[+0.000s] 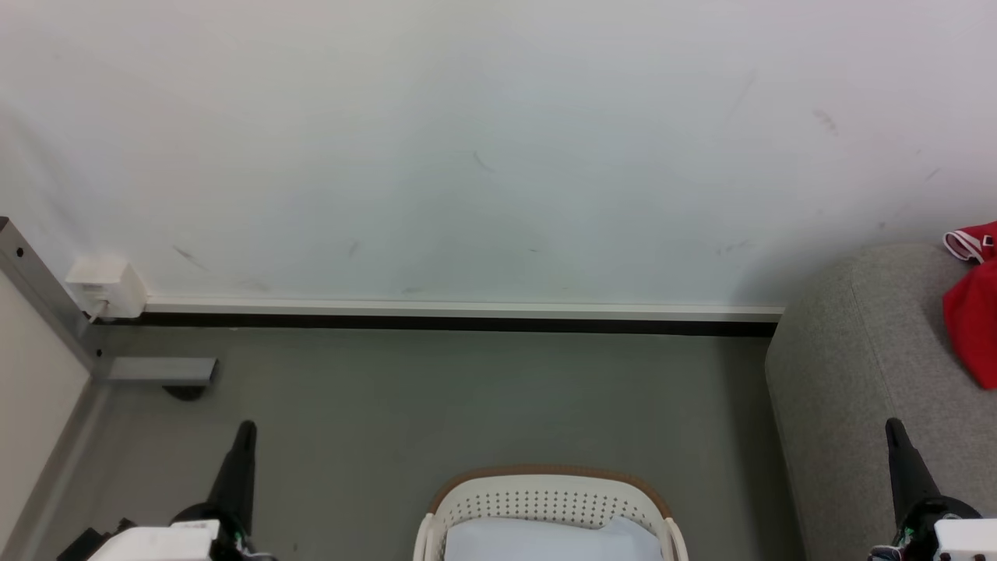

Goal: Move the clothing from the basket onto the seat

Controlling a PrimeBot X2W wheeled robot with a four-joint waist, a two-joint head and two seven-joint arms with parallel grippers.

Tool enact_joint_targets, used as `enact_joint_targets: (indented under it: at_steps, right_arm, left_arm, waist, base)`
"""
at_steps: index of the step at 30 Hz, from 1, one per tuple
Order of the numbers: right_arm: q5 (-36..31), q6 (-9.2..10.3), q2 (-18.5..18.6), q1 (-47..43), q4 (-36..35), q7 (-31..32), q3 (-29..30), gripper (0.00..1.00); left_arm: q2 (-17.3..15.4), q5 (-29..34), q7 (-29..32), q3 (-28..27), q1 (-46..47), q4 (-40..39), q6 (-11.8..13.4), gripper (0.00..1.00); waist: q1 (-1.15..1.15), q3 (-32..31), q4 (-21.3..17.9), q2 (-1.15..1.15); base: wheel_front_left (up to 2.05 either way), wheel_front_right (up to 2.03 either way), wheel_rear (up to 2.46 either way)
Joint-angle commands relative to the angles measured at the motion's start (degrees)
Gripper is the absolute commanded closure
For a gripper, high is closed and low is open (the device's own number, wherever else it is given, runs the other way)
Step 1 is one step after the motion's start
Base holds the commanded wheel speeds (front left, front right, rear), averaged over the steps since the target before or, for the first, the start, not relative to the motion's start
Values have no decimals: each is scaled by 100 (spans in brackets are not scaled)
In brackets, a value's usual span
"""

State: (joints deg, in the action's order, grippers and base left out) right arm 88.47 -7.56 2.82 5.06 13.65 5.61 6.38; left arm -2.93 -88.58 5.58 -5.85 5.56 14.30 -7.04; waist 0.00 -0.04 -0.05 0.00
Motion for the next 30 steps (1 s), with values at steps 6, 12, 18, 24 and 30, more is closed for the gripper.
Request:
enact_joint_targets:
  at_steps: [6, 12, 18, 24, 30]
  right_arm:
    - [340, 14, 12, 136, 40, 92, 30, 100]
    - [392, 14, 11, 162, 51, 118, 32, 100]
    - [392, 13, 11, 162, 51, 118, 32, 100]
    - [393, 14, 11, 162, 51, 117, 31, 100]
    - [394, 14, 11, 161, 51, 116, 29, 100]
  left_arm:
    - [-2, -327, 93, -76, 84, -31, -57, 100]
    - [3, -416, 119, -89, 93, -31, -57, 100]
    - [3, -417, 119, -88, 93, -32, -57, 100]
    - [3, -417, 119, -88, 93, -32, -57, 100]
    - [3, -417, 119, -87, 92, -32, -57, 100]
  waist:
    - [0, 16, 3, 0]
    - [0, 22, 5, 0]
    - [0, 22, 5, 0]
    - [0, 22, 5, 0]
    - [0, 22, 5, 0]
  base:
    - [0, 0, 0]
    - [0, 0, 0]
    - [0, 0, 0]
    - [0, 0, 0]
    - [0, 0, 0]
